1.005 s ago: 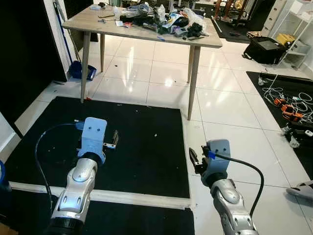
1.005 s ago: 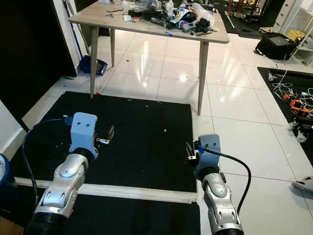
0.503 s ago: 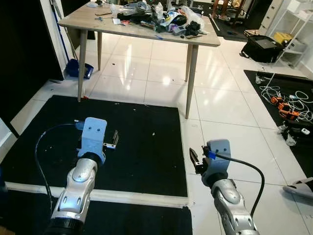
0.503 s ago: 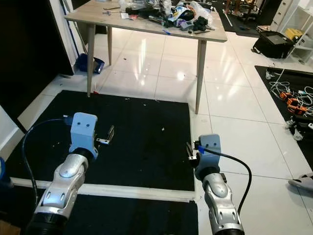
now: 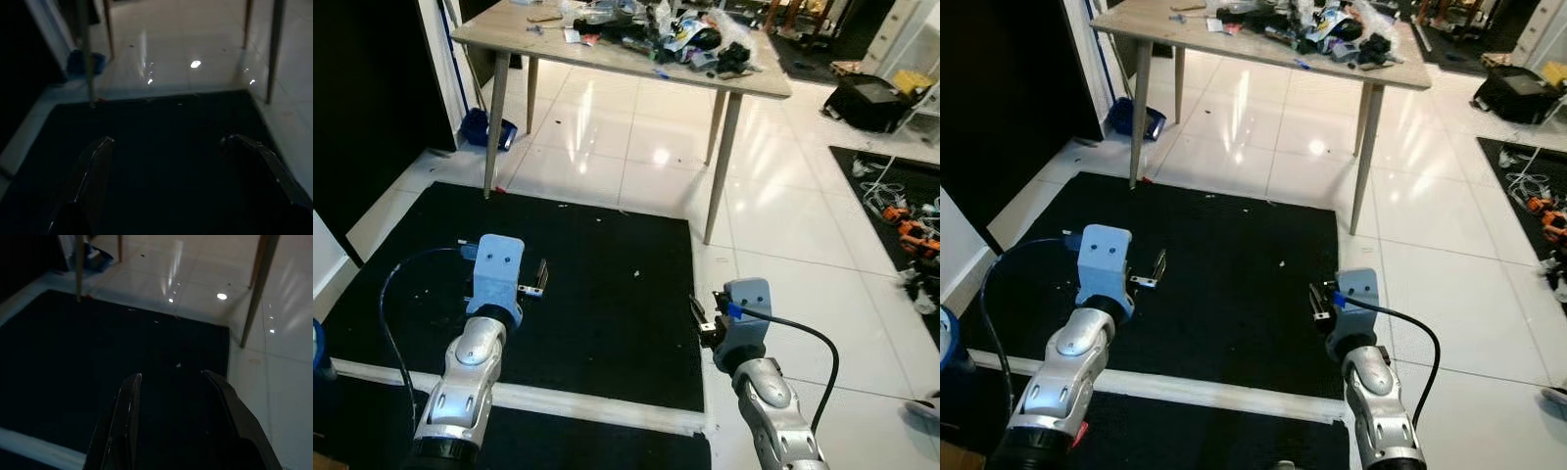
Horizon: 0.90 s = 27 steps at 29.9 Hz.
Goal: Picking trash to rubbish bin
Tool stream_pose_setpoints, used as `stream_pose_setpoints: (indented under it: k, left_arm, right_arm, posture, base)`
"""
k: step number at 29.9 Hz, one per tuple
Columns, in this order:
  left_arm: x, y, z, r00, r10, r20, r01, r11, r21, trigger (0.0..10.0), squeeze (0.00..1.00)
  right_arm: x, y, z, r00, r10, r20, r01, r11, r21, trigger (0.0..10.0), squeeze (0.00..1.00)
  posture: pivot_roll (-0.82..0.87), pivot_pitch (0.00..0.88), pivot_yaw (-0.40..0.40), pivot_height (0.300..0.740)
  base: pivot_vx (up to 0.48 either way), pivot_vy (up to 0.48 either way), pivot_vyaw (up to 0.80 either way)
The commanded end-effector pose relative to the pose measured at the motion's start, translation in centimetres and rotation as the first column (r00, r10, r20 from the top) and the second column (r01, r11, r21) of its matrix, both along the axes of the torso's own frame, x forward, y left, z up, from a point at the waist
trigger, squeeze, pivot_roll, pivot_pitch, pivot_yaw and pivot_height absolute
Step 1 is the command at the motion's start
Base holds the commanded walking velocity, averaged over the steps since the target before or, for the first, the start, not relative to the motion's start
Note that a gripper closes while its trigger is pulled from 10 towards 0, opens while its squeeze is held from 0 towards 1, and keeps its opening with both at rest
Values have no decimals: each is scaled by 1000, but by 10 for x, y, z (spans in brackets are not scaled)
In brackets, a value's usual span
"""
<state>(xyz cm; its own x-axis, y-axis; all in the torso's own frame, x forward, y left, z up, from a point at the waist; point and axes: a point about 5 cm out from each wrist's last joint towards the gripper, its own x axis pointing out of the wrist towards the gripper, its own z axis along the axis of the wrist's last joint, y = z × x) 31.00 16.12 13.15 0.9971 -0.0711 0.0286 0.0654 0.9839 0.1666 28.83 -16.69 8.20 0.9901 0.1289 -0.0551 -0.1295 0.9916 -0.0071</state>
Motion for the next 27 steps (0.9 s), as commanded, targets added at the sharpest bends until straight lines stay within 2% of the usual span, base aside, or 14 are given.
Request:
stream_pose_setpoints:
  k: [1,27]
  left_arm:
    - [-2,1,-1,1000,-4,1,4,1000,-3,10000,0]
    - [-5,-2,-1,1000,-7,6,7,1000,-6,10000,0]
  right_arm:
    - [0,-2,-1,1000,-10,-6,10,1000,2,10000,0]
    - [-1,1,4,999,36,33,-37,999,9,10000,0]
  posture:
    - [6,110,-67,740]
    - [1,97,-76,740]
  base:
    - [300,0,0]
    - [300,0,0]
